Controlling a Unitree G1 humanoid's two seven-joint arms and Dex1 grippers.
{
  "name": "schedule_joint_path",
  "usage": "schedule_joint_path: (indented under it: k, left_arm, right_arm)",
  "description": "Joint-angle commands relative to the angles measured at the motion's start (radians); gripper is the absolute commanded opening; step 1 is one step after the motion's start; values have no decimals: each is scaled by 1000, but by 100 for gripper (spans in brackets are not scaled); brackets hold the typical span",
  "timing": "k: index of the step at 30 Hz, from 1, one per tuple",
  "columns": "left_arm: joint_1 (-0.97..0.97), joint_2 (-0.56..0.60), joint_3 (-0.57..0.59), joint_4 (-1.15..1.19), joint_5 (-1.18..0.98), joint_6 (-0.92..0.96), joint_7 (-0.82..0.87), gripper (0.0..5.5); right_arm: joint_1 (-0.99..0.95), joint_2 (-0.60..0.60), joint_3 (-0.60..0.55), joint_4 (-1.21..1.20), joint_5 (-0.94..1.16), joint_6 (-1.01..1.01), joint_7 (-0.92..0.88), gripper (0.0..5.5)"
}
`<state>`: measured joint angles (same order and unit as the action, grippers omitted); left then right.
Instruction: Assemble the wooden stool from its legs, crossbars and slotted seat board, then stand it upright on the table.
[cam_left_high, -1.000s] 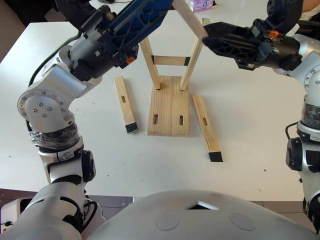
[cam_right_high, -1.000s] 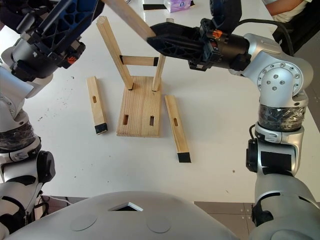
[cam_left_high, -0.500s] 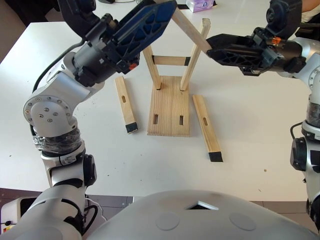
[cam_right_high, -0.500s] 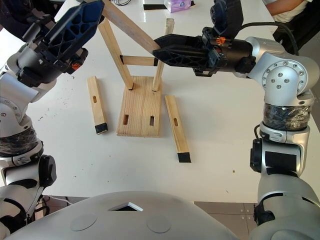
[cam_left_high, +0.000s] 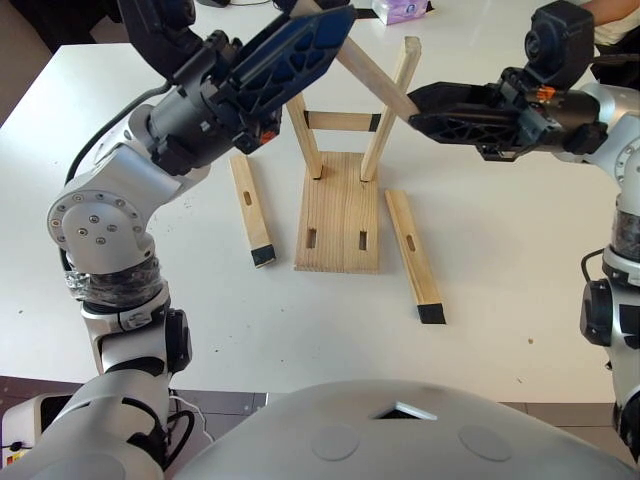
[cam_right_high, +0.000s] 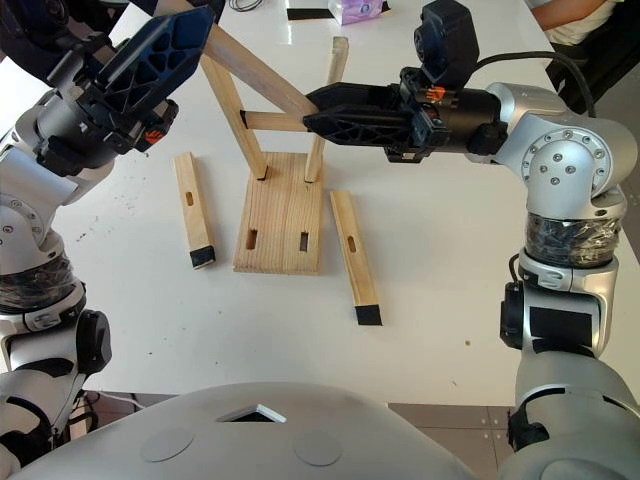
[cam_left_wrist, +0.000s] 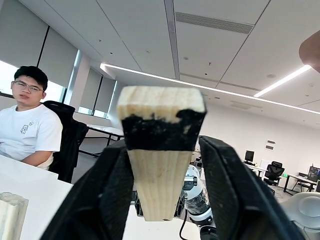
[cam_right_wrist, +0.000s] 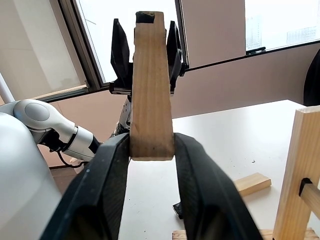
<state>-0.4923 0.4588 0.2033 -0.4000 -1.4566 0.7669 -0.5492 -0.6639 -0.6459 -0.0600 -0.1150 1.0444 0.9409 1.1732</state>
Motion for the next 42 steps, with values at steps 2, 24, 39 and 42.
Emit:
schedule_joint_path:
  k: [2,24,39,42]
  left_arm:
    - [-8,5,-3,-9,25,-10,-19,136]
    - [88,251,-48,131,519,-147,-342,131]
    - [215,371,-60,539,979,-588,-606,131]
    - [218,363,-75,599,1025,-666,-627,131]
  right_arm:
    - [7,-8,2,-10,-14,11,1,131]
    - [406,151,-299,-126,-73,-181,-461,256]
    - [237,386,-285,73,-392,-455,-993,256]
    - [209,383,-278,80,-392,-457,-979,256]
